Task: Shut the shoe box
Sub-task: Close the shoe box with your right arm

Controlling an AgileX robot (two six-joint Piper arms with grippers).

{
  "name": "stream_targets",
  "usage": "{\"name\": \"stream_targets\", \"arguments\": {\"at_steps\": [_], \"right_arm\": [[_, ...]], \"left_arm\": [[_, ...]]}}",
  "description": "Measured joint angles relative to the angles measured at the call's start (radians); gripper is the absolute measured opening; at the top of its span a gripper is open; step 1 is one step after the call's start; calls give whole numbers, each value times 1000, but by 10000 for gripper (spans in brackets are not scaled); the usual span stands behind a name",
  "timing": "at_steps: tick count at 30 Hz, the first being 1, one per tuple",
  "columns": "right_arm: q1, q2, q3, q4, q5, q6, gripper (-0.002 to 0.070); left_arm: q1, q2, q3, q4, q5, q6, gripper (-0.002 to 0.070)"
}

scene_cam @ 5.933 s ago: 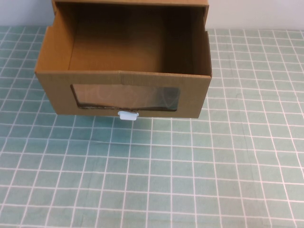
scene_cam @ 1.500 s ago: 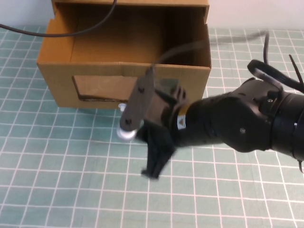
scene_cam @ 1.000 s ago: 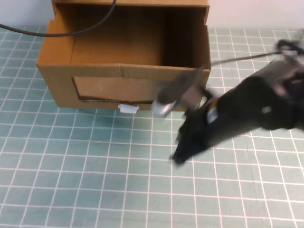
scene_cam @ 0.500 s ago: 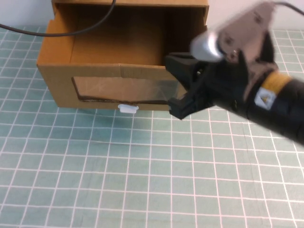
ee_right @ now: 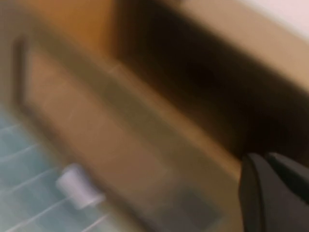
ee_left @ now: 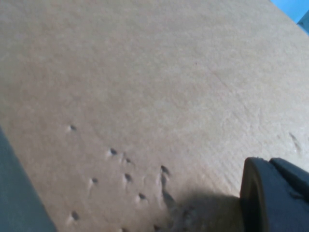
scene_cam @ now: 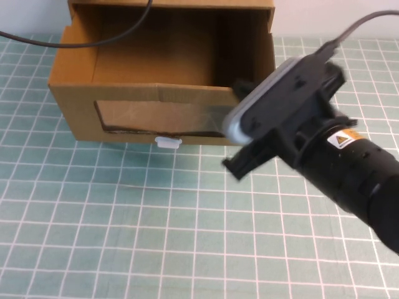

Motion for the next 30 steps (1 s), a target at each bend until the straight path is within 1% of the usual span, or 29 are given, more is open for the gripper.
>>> {"name": "stream_targets", "arguments": {"at_steps": [3, 6, 9, 12, 17, 24, 30], "right_arm": [[0, 0, -21, 48, 188, -103, -14], [1, 5, -42, 52, 397, -136, -14], [2, 41, -45, 54, 479, -145, -14], [2, 105, -45, 54, 467, -149, -14], [2, 222, -56, 56, 373, -151, -14], [2, 357, -174, 90, 324, -151, -14], [2, 398, -249, 104, 235, -153, -14]], "left_arm": [[0, 0, 0, 0, 0, 0, -5], [0, 0, 0, 0, 0, -2, -5], [0, 0, 0, 0, 0, -2, -5], [0, 0, 0, 0, 0, -2, -5], [0, 0, 0, 0, 0, -2, -5], [0, 0, 0, 0, 0, -2, -5], [0, 0, 0, 0, 0, -2, -5]]}}
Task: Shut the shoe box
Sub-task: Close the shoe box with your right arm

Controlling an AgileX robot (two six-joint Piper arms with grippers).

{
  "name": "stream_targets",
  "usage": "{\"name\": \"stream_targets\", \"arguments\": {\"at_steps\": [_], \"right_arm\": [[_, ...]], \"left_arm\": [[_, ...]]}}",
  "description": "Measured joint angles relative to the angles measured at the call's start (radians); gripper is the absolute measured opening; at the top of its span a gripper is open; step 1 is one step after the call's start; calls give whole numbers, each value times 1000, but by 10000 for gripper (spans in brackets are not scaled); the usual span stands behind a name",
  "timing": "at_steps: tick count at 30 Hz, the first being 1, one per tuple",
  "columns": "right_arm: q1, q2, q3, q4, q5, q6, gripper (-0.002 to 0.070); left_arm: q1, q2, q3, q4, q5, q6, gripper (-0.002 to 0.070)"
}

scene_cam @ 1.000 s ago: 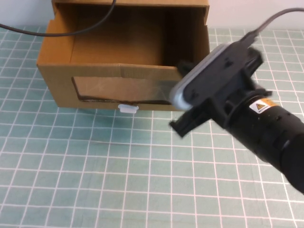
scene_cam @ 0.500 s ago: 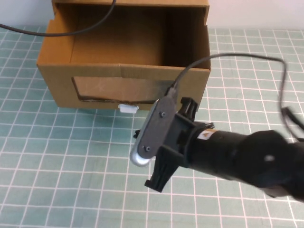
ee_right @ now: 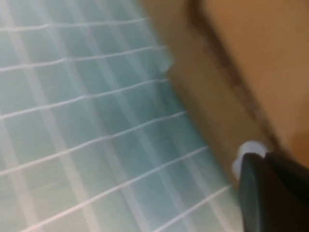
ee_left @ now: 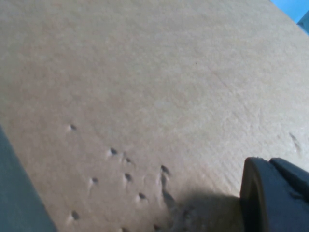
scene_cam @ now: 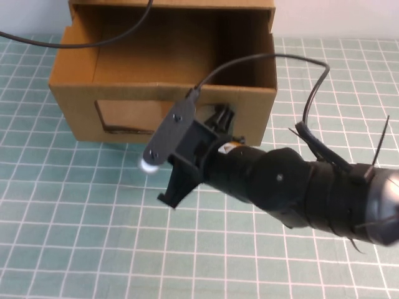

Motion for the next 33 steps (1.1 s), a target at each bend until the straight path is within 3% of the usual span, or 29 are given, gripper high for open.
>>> {"name": "stream_targets", "arguments": {"at_steps": [7, 17, 29, 33], "right_arm": [[-50, 74, -95, 6, -27, 0, -14], [-82, 103, -181, 17, 111, -2, -14], [-9, 20, -111, 4, 175, -72, -14], [1, 20, -23, 16, 88, -76, -14]], "left_arm": [[0, 0, 0, 0, 1, 0, -5], [0, 0, -1, 0, 2, 0, -5], [0, 0, -1, 0, 4, 0, -5], [0, 0, -1, 0, 6, 0, -5]]}}
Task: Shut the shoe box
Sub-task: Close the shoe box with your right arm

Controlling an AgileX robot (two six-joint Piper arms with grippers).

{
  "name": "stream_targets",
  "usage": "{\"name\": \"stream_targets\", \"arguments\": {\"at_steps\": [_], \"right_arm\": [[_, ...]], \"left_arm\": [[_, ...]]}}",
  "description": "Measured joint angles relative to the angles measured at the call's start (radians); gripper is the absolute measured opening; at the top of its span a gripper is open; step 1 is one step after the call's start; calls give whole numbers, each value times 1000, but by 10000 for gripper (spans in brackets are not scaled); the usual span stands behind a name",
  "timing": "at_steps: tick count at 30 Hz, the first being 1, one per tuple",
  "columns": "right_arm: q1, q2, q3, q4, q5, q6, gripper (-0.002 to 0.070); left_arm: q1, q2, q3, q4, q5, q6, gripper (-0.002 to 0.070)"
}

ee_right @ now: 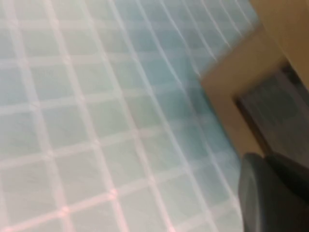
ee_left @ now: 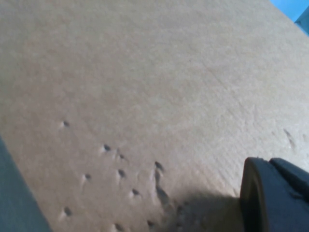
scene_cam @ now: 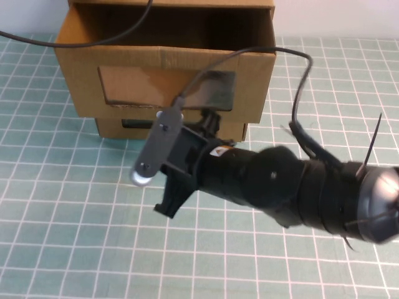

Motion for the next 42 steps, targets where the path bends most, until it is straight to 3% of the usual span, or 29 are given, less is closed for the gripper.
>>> {"name": "stream_targets", "arguments": {"at_steps": [5, 9, 24, 34, 42], "right_arm": [[2, 0, 25, 35, -235, -3, -14], [2, 5, 25, 41, -294, -3, -14], [2, 44, 15, -36, -189, -5, -14], [-5, 166, -141, -48, -225, -90, -14], [-88, 255, -285, -22, -148, -112, -15]], "left_arm": [[0, 0, 0, 0, 0, 0, -5], [0, 0, 0, 0, 0, 0, -5], [0, 0, 0, 0, 0, 0, -5], [0, 0, 0, 0, 0, 0, -5], [0, 1, 0, -4, 0, 0, -5]]}}
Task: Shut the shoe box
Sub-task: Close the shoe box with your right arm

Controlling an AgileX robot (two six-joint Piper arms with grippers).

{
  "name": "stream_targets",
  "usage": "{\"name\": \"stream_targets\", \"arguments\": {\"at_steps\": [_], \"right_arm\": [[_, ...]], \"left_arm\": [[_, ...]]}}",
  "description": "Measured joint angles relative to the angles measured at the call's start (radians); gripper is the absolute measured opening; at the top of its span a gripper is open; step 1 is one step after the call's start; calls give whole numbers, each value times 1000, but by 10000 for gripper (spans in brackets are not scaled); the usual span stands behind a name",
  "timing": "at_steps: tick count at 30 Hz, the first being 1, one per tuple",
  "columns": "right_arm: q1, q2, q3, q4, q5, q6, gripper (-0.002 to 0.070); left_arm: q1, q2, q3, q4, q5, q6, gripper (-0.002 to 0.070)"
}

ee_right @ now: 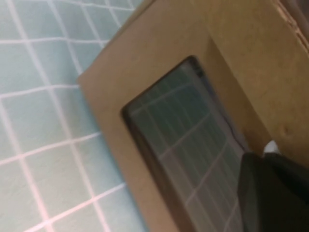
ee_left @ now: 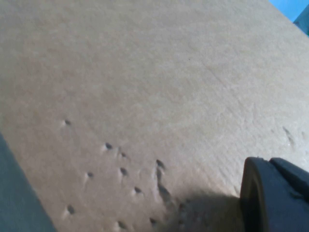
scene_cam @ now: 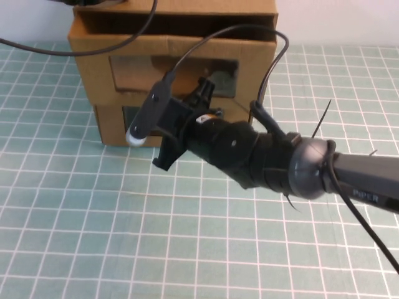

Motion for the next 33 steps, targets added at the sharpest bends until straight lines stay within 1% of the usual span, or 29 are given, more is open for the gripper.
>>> {"name": "stream_targets", "arguments": {"at_steps": [14, 20, 27, 30, 33], "right_arm": [[-81, 70, -140, 27, 84, -27, -15], [-92, 104, -196, 34, 123, -30, -15], [-103, 106, -213, 48, 167, -30, -14], [-107, 89, -217, 48, 241, -30, -15], [-116, 32, -227, 46, 393, -27, -14]], "left_arm": [[0, 0, -3, -4, 6, 0, -5], [0, 0, -7, -1, 6, 0, -5], [2, 2, -7, 1, 6, 0, -5], [2, 2, -7, 1, 10, 0, -5], [2, 2, -7, 1, 15, 0, -5]]}}
